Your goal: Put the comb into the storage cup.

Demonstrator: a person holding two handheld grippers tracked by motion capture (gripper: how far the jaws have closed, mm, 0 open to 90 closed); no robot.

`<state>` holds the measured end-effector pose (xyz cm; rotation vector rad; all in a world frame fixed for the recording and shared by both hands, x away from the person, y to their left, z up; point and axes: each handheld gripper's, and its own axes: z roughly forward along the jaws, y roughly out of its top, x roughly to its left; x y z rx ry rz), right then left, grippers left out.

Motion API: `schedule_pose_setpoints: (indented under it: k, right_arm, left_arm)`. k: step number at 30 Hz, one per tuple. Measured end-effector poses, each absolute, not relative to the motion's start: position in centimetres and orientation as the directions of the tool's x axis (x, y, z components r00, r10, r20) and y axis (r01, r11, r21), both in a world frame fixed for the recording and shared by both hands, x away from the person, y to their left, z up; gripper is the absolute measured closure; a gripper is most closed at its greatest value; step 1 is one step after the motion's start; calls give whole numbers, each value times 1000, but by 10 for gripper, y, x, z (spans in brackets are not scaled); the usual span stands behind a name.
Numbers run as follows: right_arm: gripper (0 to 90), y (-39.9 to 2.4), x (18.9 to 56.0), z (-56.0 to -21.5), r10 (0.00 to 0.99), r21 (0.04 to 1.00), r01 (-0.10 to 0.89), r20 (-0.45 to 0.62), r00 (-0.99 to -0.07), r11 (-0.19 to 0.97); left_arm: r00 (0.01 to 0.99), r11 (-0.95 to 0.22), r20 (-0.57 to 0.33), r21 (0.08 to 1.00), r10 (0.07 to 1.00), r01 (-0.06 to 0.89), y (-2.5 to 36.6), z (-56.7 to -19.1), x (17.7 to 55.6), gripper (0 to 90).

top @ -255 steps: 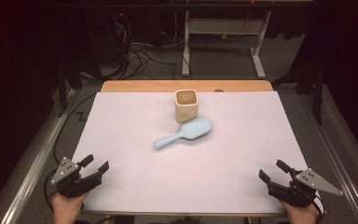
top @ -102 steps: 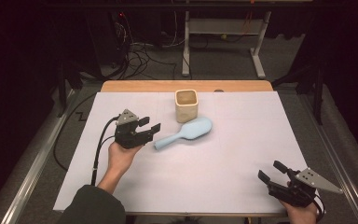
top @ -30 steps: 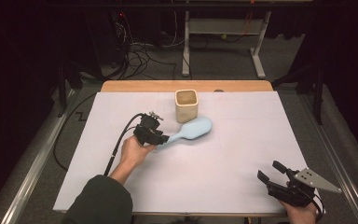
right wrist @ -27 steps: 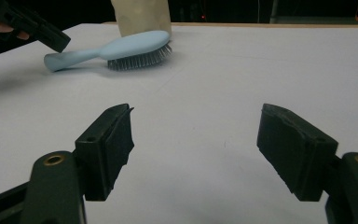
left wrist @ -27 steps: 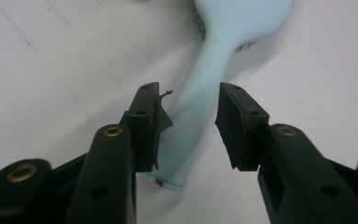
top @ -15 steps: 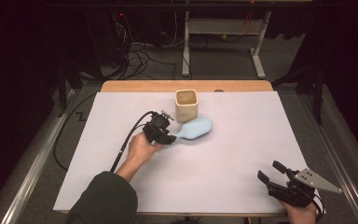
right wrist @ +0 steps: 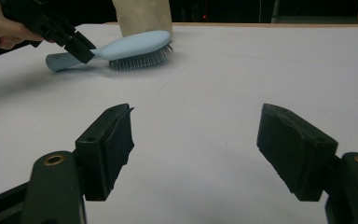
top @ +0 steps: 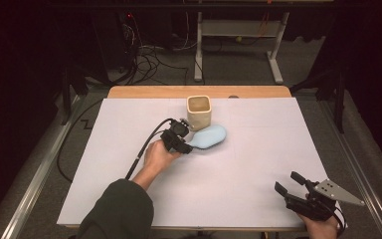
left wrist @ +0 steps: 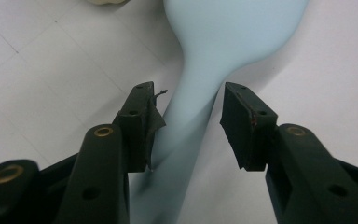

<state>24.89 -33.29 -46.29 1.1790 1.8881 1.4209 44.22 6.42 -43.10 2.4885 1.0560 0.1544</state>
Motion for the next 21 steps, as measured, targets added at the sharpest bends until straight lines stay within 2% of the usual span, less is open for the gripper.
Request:
schedule_pose_setpoints:
  k: [15,21]
  right_arm:
    - [273,-333,249,-463,857,936,342,107,-504,85]
    - [272,-333,250,-463,855,935,344,109,-507,85]
  left_arm:
    - [706,-636,-56,390,706,666,51,-442,451,548]
    - [709,-641,-50,384,704,664,49,-442,452,575]
